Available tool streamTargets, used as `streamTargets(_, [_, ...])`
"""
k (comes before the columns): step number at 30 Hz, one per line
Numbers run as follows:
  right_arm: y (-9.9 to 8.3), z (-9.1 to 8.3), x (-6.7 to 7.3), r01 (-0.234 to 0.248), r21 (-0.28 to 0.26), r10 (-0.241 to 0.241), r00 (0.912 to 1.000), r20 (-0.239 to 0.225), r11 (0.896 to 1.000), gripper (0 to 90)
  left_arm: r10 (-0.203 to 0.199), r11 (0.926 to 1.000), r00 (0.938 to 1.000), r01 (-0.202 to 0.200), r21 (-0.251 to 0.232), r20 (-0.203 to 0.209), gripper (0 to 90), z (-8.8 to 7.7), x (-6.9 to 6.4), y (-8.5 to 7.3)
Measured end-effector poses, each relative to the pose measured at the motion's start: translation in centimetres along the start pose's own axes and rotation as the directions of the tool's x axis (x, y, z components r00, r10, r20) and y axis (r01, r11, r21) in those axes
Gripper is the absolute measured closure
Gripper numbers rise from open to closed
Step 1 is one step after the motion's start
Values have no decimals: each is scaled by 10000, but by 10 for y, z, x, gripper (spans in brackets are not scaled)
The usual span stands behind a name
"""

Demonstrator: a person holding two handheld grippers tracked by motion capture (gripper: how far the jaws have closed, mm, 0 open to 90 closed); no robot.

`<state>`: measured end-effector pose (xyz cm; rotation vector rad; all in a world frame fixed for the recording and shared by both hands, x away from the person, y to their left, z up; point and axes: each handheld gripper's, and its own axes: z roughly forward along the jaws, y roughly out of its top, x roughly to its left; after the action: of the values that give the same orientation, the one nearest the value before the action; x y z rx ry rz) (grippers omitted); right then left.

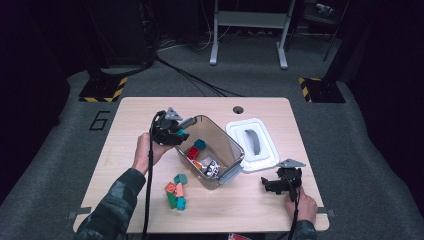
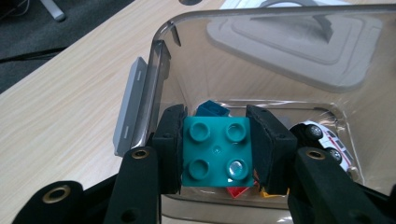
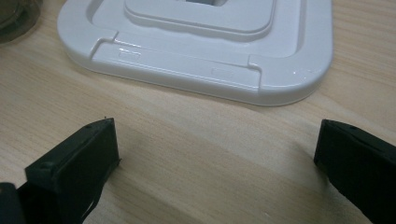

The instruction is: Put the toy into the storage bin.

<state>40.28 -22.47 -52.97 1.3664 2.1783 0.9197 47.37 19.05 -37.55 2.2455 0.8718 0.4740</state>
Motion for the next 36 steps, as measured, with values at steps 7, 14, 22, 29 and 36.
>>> streamTargets(7, [0, 0, 0, 3, 1, -3, 10000, -2, 10000, 0, -67, 9985, 9995, 50, 542, 320, 587, 16, 0, -8])
streamTargets(14, [0, 0, 0, -1, 2, 1, 10000, 0, 10000, 0, -151, 9965, 9988, 113, 823, 458, 587, 20, 1, -12])
streamTargets(22, [0, 0, 0, -2, 3, 2, 10000, 0, 10000, 0, -175, 9953, 9986, 126, 956, 499, 585, 20, 0, -14])
streamTargets(29, [0, 0, 0, -2, 3, 2, 10000, 0, 10000, 0, -285, 9946, 9988, 243, 1012, 406, 502, 18, -1, -13])
streamTargets(36, [0, 0, 0, 0, 5, 0, 10000, -5, 10000, 0, -169, 9975, 9994, 148, 694, 305, 337, 6, -4, -13])
